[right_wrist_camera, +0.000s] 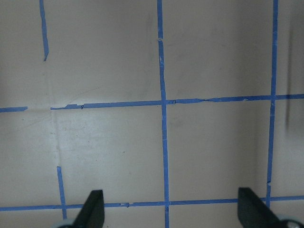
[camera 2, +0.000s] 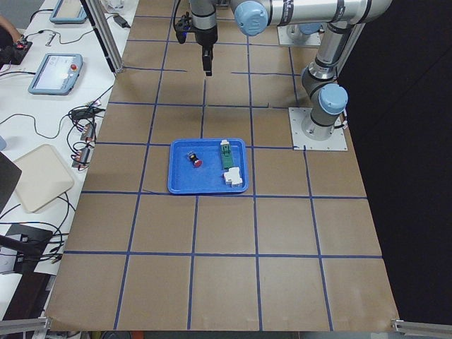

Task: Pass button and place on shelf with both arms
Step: 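Move the left gripper down toward the red push button in the blue tray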

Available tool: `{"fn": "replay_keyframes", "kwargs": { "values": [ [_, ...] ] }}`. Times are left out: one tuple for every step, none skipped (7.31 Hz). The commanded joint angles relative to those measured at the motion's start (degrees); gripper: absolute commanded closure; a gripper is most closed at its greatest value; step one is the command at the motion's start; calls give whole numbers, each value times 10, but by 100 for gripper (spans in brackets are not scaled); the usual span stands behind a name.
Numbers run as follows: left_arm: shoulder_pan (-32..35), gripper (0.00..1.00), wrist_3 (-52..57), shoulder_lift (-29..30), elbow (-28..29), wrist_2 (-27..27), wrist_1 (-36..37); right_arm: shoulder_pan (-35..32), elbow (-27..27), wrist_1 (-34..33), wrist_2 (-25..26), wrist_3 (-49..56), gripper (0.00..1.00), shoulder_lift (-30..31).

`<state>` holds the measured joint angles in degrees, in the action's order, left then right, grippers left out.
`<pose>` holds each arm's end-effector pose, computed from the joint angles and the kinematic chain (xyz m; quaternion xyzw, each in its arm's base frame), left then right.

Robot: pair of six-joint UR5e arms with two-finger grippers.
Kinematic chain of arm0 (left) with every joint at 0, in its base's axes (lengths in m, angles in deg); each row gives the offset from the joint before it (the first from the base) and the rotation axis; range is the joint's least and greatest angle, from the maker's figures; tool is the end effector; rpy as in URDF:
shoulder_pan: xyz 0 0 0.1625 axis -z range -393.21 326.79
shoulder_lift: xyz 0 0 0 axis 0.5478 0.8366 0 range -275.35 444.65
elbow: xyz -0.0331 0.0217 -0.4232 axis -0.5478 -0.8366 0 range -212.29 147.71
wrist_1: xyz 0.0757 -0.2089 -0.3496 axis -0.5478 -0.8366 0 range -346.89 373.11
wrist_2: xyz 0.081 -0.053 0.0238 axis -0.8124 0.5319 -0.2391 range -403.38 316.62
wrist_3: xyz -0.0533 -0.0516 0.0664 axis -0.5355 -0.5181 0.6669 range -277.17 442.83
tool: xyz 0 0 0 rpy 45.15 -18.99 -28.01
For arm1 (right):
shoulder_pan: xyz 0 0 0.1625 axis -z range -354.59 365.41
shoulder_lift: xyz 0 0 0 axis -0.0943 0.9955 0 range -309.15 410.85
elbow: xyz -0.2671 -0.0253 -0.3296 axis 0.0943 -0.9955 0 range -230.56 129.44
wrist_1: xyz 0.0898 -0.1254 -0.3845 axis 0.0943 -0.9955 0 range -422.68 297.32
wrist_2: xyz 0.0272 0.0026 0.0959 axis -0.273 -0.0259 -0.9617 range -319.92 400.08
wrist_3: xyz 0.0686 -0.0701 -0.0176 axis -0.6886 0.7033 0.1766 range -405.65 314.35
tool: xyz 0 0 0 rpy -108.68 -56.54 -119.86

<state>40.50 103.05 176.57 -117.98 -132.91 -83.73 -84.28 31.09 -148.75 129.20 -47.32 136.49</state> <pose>0.0109 -0.5153 0.4967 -0.0342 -0.9987 -0.0355 0.0160 0.1320 -0.5242 0.5140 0.0174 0.9998 -0.0004 0.0077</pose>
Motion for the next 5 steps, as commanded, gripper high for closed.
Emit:
{"fn": "replay_keyframes", "kwargs": {
  "values": [
    [-77,0,251,25,-4,-6,25,0,0,0,0,0,0,0],
    [-107,0,365,53,-10,-8,88,0,0,0,0,0,0,0],
    [-144,0,441,81,-23,-6,137,0,0,0,0,0,0,0],
    [-161,0,520,106,-40,-6,196,0,0,0,0,0,0,0],
    [-163,0,586,127,-60,-6,252,0,0,0,0,0,0,0]
  ]
}}
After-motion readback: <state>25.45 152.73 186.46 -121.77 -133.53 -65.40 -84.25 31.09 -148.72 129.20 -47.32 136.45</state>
